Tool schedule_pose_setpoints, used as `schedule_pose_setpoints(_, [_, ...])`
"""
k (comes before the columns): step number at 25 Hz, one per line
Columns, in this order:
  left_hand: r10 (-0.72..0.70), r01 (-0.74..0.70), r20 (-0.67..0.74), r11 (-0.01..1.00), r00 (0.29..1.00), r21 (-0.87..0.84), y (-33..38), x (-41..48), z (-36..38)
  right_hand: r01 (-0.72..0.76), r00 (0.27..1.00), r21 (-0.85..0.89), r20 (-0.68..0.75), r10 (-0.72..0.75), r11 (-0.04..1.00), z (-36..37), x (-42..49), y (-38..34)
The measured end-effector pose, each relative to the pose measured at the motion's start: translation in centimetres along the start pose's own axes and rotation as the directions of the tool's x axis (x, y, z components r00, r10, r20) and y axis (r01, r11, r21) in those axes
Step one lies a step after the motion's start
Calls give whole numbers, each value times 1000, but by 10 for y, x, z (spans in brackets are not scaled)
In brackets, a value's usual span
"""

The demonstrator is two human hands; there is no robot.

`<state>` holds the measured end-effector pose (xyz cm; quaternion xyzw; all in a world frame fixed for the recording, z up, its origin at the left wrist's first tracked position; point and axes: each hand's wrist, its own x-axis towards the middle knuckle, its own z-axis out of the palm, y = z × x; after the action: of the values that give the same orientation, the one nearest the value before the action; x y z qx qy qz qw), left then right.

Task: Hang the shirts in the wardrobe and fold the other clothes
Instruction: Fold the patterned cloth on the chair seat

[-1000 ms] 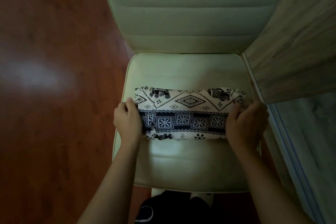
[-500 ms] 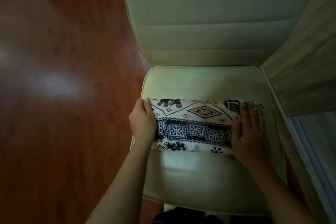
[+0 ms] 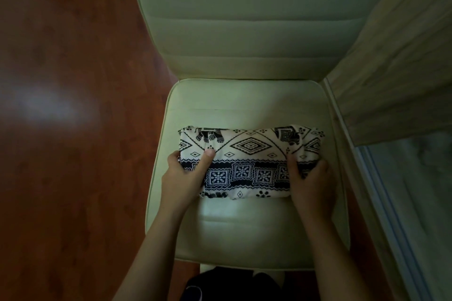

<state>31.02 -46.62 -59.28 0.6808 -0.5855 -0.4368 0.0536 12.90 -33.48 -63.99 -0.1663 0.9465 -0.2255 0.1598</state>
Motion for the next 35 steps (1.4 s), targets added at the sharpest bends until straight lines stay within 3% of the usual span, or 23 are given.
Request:
schedule_pose_setpoints(5, [71, -74, -36, 991, 997, -109, 0, 5, 6, 35, 999, -38, -24, -36, 999, 3, 3, -8])
schedule_pose_setpoints(12, [174, -188, -198, 981, 965, -53, 13, 3, 8, 34, 998, 215, -53, -23, 976, -8, -5, -16])
schedule_pose_setpoints(17, [321, -366, -276, 922, 906, -129, 80, -19, -34, 195, 961, 445, -266, -79, 874, -72, -9, -60])
schedule_pose_setpoints(22, [509, -597, -341, 765, 790, -242, 210, -90, -111, 336, 859, 457, -508, -69, 824, -215, -10, -131])
schedule_pose_setpoints(25, [628, -719, -351, 623, 695, -309, 304, -154, -164, 435, 756, 444, -653, -49, 784, -339, -27, -177])
schedule_pose_setpoints(28, [738, -801, -346, 438, 580, -409, 406, -237, -214, 519, 600, 375, -800, -14, 768, -474, -50, -211])
schedule_pose_setpoints(30, [804, -842, -359, 293, 473, -452, 464, -298, -237, 576, 472, 309, -882, 0, 756, -560, -71, -219])
schedule_pose_setpoints(33, [880, -855, -378, 58, 288, -515, 532, -401, -258, 591, 210, 152, -977, 30, 792, -686, -117, -210])
schedule_pose_setpoints(35, [912, -830, -377, -84, 159, -552, 566, -469, -263, 561, 104, 90, -994, 38, 823, -755, -152, -192])
